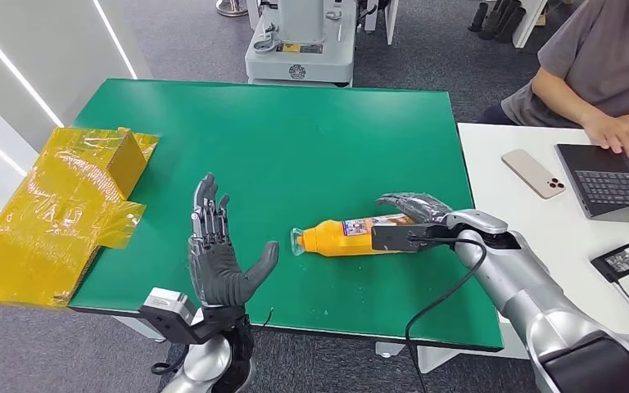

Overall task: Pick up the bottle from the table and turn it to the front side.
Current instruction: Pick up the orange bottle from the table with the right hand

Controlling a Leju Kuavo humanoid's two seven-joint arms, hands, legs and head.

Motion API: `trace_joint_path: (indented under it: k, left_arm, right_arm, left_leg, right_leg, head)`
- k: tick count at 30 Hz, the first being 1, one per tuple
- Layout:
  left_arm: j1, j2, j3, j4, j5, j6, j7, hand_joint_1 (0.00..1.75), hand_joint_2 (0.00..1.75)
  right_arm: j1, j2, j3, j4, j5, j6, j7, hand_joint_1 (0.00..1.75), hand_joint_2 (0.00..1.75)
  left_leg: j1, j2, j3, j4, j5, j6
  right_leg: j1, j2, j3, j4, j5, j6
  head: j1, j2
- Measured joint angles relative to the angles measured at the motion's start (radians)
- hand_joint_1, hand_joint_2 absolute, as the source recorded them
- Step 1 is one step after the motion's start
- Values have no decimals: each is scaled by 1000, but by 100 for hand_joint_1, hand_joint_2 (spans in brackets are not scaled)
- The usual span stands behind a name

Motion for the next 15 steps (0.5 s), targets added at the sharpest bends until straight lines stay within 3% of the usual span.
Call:
trace_joint_path:
  k: [2,15]
  left_arm:
    - [2,0,0,-1,0,0,-1,0,175]
    - [12,6,0,-8,0,6,-1,0,175]
  right_arm:
    - [-1,3,3,2,0,0,-1,0,175]
    - [6,12,12,5,-11,-36,7,0,175]
  left_leg:
    - [0,0,0,0,0,0]
    - [0,0,0,0,0,0]
  right_leg:
    - [0,0,0,0,0,0]
    - [0,0,0,0,0,0]
  head:
    - [0,0]
    - [0,0]
